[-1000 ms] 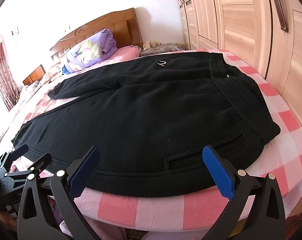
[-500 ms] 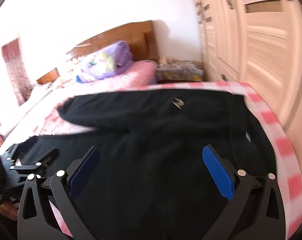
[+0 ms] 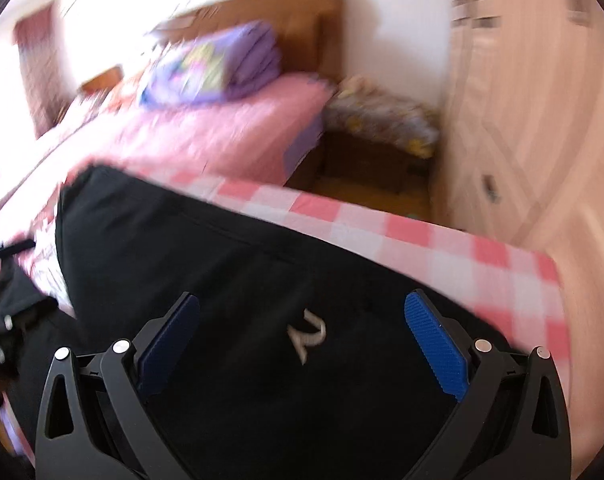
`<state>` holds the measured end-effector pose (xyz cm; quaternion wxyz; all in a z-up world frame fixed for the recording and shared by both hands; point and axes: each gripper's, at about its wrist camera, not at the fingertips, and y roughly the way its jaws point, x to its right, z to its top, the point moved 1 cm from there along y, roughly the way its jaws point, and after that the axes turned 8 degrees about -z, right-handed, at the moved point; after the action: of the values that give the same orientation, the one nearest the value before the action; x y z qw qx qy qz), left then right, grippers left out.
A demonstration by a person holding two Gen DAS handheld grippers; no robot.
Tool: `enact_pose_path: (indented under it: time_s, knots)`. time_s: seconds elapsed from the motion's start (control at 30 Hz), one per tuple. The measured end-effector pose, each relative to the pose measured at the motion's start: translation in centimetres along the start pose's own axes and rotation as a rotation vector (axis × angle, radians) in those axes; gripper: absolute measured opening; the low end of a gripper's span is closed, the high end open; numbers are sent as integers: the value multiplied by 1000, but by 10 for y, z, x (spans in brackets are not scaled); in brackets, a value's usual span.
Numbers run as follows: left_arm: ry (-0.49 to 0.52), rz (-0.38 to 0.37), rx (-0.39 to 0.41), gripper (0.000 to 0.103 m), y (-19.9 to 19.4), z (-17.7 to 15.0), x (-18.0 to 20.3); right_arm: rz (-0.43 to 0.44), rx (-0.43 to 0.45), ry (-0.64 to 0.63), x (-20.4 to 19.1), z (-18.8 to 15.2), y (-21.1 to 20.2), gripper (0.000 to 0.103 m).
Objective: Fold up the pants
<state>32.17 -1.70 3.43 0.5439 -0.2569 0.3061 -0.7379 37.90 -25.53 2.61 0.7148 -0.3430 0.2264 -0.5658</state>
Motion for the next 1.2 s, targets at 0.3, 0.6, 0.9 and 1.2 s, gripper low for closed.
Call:
enact_pose_path:
  time_s: [0.3, 0.6, 0.9, 1.2]
  knots:
    - [-223, -218, -183, 101, 93, 54, -60, 205, -209, -154, 14, 22, 109, 89]
    - [-375, -346, -238, 101, 130, 79, -61, 257, -77, -314, 3, 8, 71, 11]
    - [-475, -339, -286, 101, 143, 77, -43, 149, 197, -453, -48, -57, -36, 9]
    - [-472, -301, -19, 14, 44, 28, -49, 9, 321, -358, -77, -100, -92, 8]
